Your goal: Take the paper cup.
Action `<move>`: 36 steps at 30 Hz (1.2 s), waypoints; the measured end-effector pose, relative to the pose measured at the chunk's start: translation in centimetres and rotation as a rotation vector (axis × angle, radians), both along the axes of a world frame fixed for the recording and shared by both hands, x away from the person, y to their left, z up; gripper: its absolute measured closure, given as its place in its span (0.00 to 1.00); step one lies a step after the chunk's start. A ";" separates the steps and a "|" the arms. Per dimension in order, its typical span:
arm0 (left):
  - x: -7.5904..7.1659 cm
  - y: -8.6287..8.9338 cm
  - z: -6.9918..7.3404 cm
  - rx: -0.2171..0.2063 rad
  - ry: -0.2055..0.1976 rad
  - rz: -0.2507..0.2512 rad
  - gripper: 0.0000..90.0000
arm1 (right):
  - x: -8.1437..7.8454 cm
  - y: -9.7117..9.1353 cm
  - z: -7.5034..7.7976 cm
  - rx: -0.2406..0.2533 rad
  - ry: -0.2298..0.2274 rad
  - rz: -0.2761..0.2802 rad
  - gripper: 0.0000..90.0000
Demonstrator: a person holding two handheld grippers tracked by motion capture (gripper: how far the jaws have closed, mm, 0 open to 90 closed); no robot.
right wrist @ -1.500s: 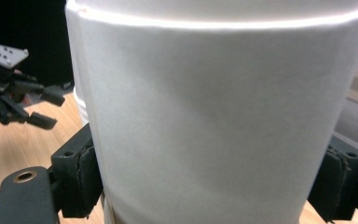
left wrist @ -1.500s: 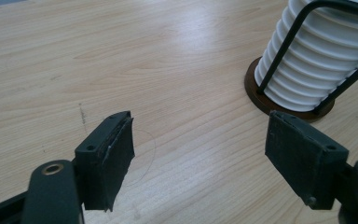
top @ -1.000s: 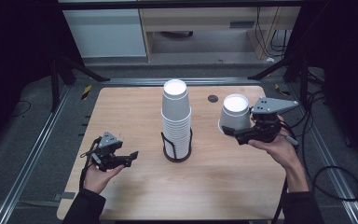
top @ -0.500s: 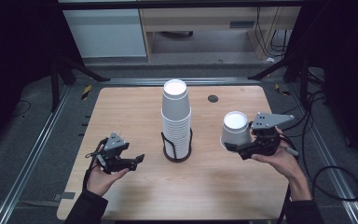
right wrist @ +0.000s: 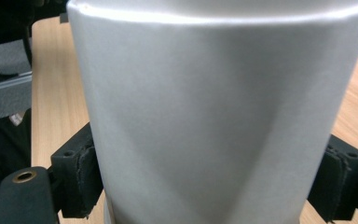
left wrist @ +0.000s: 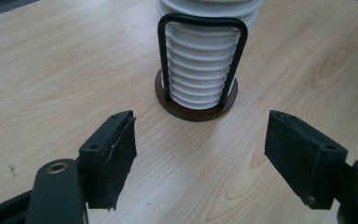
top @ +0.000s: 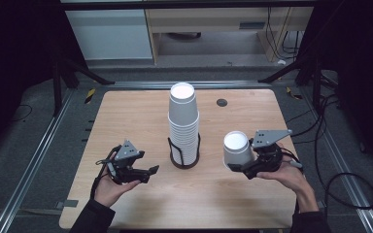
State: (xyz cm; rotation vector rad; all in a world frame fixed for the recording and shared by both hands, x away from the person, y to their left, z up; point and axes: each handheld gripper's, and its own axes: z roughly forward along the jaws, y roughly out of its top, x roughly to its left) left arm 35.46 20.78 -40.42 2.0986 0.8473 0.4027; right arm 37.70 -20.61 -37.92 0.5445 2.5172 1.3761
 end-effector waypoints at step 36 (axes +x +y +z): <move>-1.8 -1.8 1.8 -0.036 -0.016 -0.150 0.26 | -1.3 8.8 -1.7 -0.092 0.036 0.206 0.16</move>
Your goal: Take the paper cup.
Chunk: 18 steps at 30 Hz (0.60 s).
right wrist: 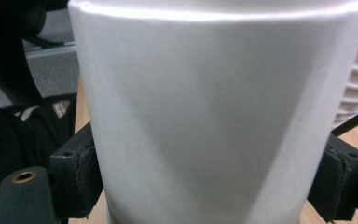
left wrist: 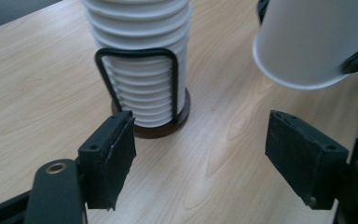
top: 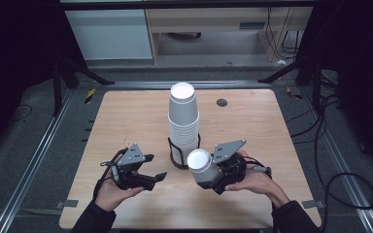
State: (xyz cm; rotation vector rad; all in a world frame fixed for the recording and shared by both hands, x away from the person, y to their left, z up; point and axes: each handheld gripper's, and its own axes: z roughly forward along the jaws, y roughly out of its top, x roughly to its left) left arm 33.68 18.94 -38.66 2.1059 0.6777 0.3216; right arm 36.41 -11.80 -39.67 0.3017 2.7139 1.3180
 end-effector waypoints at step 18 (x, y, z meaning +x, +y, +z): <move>-0.2 -1.4 0.8 -0.018 0.023 -0.133 0.24 | 0.4 2.2 -1.0 -0.108 0.007 0.054 0.16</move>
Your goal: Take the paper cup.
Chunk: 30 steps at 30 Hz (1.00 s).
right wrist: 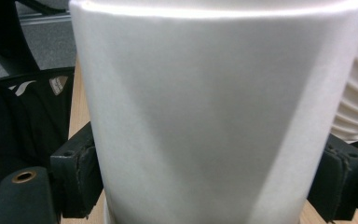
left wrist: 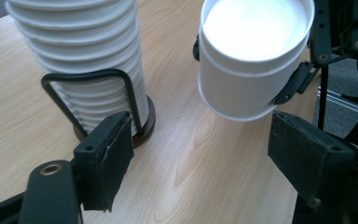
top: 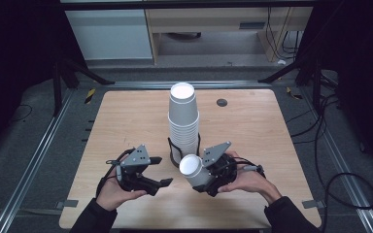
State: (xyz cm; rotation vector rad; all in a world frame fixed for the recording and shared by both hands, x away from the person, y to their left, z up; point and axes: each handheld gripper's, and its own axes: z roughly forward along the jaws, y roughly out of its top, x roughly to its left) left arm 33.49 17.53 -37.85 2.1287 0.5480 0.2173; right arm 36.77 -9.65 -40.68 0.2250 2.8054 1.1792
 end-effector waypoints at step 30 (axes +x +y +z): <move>1.3 -4.5 -0.4 0.061 0.061 -0.129 0.20 | -0.2 2.6 -1.5 -0.045 0.006 0.048 0.16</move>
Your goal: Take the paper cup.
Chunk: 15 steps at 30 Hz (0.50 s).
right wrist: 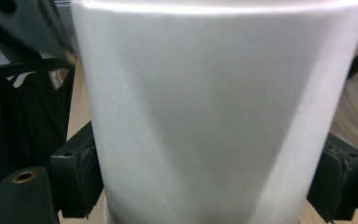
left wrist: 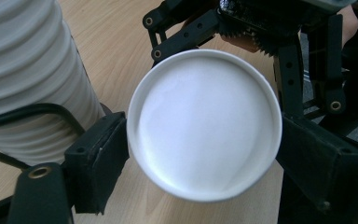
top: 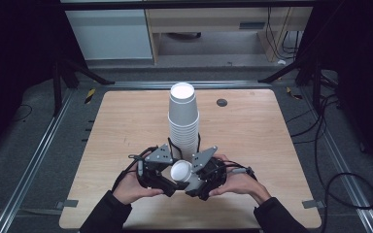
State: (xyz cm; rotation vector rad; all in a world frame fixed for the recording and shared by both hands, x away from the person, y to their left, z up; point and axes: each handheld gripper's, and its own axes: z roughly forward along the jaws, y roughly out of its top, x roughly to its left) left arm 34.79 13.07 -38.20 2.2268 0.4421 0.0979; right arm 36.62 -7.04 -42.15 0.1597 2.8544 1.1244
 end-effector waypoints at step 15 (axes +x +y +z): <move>0.3 -0.5 -0.6 0.008 0.028 0.004 0.22 | 0.0 0.4 -0.1 0.004 0.001 0.004 0.16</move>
